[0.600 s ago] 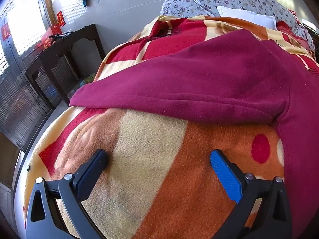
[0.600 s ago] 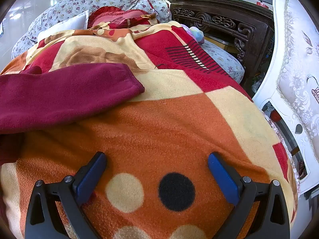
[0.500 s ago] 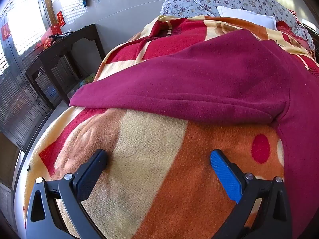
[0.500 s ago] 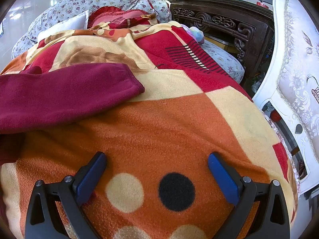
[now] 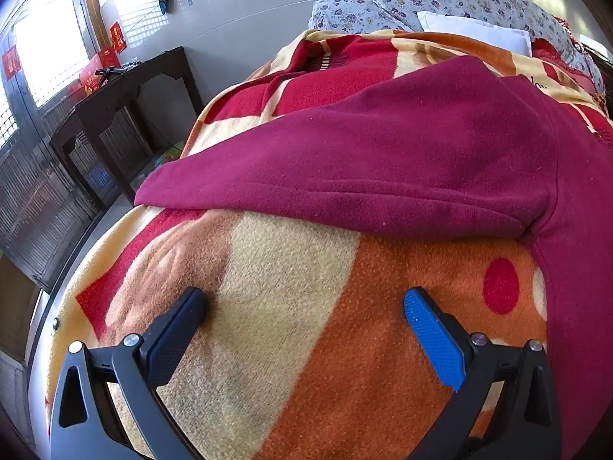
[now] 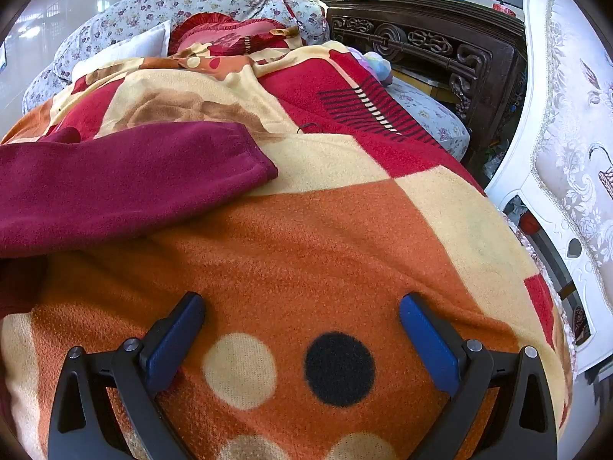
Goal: Fold small clothes
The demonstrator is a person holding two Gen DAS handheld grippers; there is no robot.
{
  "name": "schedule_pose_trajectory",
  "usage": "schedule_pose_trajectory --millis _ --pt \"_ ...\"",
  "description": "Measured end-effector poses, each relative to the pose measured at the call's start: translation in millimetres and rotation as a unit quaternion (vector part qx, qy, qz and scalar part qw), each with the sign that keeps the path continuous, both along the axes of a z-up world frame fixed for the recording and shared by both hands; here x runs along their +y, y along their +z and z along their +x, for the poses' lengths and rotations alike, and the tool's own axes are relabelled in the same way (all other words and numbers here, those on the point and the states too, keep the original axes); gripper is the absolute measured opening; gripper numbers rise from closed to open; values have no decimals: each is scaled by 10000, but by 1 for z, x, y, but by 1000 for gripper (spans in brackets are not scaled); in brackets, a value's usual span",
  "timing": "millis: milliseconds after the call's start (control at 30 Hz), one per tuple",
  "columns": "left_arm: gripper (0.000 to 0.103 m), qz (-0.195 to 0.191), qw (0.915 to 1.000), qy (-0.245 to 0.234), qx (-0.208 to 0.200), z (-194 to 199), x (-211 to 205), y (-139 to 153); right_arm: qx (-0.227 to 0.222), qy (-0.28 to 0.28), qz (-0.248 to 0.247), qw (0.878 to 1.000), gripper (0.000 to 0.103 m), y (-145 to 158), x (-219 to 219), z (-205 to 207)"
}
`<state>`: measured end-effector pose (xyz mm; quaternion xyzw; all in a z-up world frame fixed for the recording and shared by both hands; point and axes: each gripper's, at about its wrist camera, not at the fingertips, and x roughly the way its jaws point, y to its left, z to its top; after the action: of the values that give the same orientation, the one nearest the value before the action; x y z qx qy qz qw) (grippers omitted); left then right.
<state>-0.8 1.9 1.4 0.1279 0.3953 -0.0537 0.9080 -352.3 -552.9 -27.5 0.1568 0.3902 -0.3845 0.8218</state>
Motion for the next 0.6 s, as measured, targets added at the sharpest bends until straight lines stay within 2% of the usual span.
schedule_pose_trajectory --millis 200,433,600 --pt "103 -264 9990 47 356 -11 -4 9 75 -19 -4 10000 103 -1 1 3" --pt "103 -377 9987 -241 -252 -70 -8 46 349 -151 382 9985 103 12 8 -2" --pt "103 -478 9963 -637 -322 -101 -29 68 -347 -2 313 9989 103 51 58 -33"
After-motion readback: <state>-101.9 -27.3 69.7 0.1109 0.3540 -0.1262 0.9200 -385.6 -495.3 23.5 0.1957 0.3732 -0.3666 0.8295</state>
